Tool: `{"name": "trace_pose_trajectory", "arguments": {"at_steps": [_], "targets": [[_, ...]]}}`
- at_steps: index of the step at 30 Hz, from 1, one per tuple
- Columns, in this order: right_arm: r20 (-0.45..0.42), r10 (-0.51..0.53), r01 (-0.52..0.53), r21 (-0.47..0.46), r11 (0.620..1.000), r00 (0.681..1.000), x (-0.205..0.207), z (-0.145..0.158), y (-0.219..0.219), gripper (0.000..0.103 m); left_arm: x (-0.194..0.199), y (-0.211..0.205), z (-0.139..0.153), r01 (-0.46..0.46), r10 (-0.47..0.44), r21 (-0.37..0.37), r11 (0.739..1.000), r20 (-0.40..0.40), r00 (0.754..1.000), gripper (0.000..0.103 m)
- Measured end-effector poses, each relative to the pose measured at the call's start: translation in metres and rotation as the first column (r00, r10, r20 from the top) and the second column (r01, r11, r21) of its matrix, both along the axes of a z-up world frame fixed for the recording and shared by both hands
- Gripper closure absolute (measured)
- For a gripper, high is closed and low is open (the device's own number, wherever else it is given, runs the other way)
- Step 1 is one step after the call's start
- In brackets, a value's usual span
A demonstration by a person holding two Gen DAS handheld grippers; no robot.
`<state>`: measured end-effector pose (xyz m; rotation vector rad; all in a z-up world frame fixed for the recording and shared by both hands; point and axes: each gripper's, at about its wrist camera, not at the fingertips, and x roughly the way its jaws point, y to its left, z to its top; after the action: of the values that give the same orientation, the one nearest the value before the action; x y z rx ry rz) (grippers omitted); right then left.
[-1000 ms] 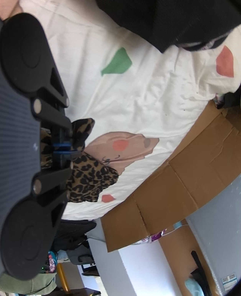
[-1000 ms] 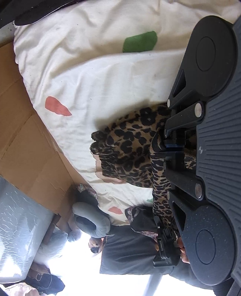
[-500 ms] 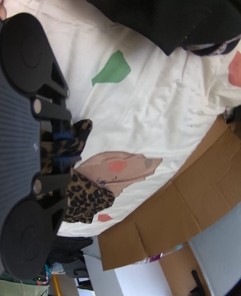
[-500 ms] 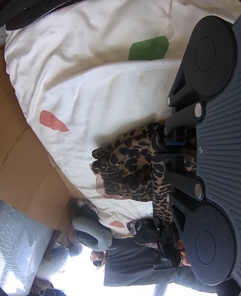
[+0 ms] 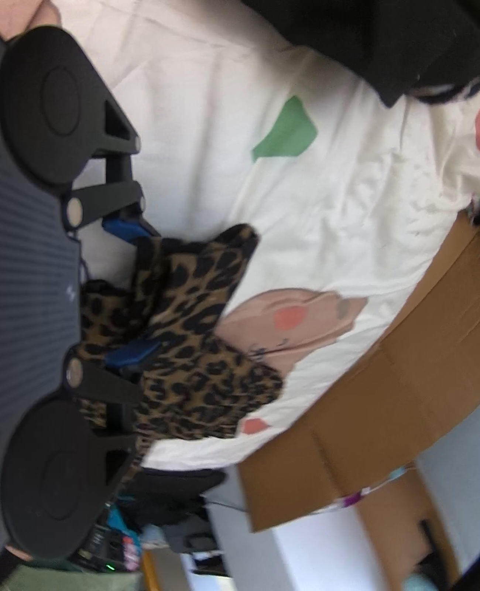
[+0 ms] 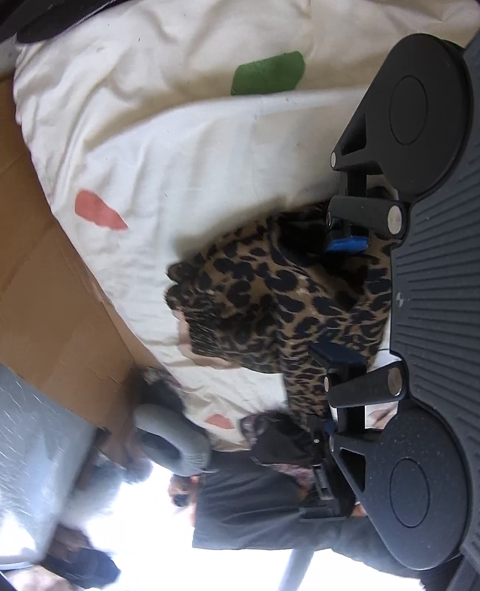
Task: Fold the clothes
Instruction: 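Lay the folded garment down and open both grippers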
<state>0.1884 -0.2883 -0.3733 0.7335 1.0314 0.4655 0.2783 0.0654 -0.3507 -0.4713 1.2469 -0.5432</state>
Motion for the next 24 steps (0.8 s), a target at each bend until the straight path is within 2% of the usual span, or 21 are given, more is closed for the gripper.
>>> {"name": "trace_pose_trajectory", "arguments": {"at_steps": [2,7,13,16,18,20,24], "targets": [[0.009,0.034,-0.034,-0.015,0.999,0.999,-0.003,0.0,0.008,0.043,-0.006,-0.007,0.0,0.038,-0.038,0.009,0.999,0.01,0.999,0.044],[0.015,0.084,-0.083,-0.062,0.995,0.996,-0.005,-0.004,0.026,0.043,-0.019,-0.031,-0.003,0.14,-0.142,0.05,0.989,0.03,0.989,0.044],[0.024,0.137,-0.132,-0.154,0.979,0.99,-0.006,-0.007,0.051,0.043,-0.025,-0.054,-0.008,0.212,-0.219,0.108,0.971,0.056,0.974,0.045],[0.031,0.159,-0.149,-0.21,0.966,0.987,-0.006,-0.008,0.061,0.044,-0.026,-0.057,0.0,0.221,-0.236,0.143,0.965,0.096,0.967,0.046],[0.036,0.171,-0.156,-0.26,0.953,0.985,-0.006,-0.006,0.066,0.049,-0.028,-0.057,0.009,0.217,-0.241,0.17,0.961,0.137,0.961,0.051],[0.041,0.176,-0.157,-0.292,0.943,0.983,-0.004,0.0,0.069,0.05,-0.028,-0.055,0.02,0.209,-0.238,0.168,0.963,0.18,0.954,0.051],[0.068,0.154,-0.131,-0.259,0.957,0.986,0.002,0.012,0.066,0.05,-0.022,-0.053,0.035,0.19,-0.221,0.15,0.97,0.228,0.948,0.051]]}}
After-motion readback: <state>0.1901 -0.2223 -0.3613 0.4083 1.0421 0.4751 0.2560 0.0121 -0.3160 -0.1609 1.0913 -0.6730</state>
